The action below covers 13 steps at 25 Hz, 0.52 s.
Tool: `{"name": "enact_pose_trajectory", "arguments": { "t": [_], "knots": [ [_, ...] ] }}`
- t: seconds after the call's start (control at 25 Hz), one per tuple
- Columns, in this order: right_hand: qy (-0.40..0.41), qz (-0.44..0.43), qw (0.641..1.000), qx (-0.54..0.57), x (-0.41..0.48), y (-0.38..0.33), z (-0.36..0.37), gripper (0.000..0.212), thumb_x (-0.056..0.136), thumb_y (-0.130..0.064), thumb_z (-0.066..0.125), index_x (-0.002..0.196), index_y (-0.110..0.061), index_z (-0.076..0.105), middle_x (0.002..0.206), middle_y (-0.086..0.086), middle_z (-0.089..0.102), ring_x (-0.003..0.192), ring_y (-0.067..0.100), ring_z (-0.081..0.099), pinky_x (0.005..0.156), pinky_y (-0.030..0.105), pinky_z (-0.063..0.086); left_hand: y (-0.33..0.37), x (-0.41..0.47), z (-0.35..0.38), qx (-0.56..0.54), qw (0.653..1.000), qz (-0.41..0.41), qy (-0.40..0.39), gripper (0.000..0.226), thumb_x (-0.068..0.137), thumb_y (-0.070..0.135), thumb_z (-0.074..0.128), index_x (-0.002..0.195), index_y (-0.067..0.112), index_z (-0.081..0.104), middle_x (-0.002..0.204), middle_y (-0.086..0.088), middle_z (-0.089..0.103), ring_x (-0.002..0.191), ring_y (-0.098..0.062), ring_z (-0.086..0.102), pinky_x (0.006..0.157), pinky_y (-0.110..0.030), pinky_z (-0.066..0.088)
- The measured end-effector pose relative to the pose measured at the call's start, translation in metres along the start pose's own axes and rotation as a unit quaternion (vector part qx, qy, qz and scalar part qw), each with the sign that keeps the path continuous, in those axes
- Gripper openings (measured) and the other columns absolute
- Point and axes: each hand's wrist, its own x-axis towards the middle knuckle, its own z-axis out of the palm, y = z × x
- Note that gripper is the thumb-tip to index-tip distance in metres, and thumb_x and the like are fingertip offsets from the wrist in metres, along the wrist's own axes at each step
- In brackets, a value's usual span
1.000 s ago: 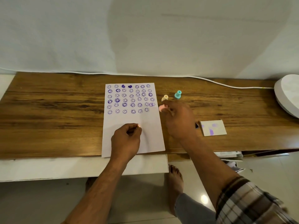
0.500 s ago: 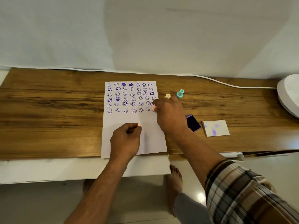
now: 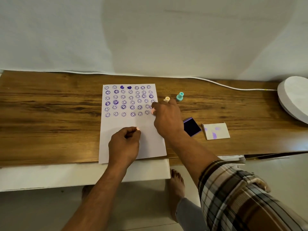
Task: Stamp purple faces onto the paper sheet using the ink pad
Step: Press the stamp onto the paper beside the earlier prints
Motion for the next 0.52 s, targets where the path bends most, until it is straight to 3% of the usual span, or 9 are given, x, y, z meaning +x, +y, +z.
{"name": "enact_pose_trajectory", "arguments": {
  "t": [0.28,0.4,0.52],
  "knots": [
    [0.0,-0.003,1.0,-0.026,0.0046,-0.003,-0.0027,0.02,0.092,-0.007,0.065,0.11,-0.012,0.073,0.096,0.009,0.075,0.109,0.031,0.05,0.072,0.036,0.04,-0.0027,0.0015,0.0012,0.004,1.0,0.007,0.006,0.025,0.095,0.031,0.068,0.116,0.019,0.076,0.109,-0.002,0.078,0.101,-0.021,0.071,0.103,-0.045,0.054],
    [-0.018,-0.009,0.999,-0.028,0.0056,0.0016,-0.0045,0.022,0.093,-0.008,0.067,0.113,-0.014,0.073,0.098,0.009,0.075,0.111,0.03,0.051,0.074,0.038,0.046,-0.0007,0.0015,0.0016,-0.007,1.0,0.004,-0.003,0.024,0.094,0.029,0.068,0.114,0.019,0.076,0.105,-0.001,0.078,0.1,-0.021,0.072,0.102,-0.046,0.055],
    [-0.015,0.035,0.998,0.059,0.0006,0.0044,-0.0113,0.026,0.095,-0.01,0.068,0.119,-0.017,0.074,0.105,0.006,0.075,0.11,0.027,0.056,0.078,0.037,0.049,-0.0014,0.0031,-0.0024,-0.021,1.0,0.006,-0.014,0.022,0.093,0.026,0.07,0.112,0.02,0.077,0.104,0.0,0.079,0.099,-0.021,0.073,0.101,-0.046,0.055]
  ]
}}
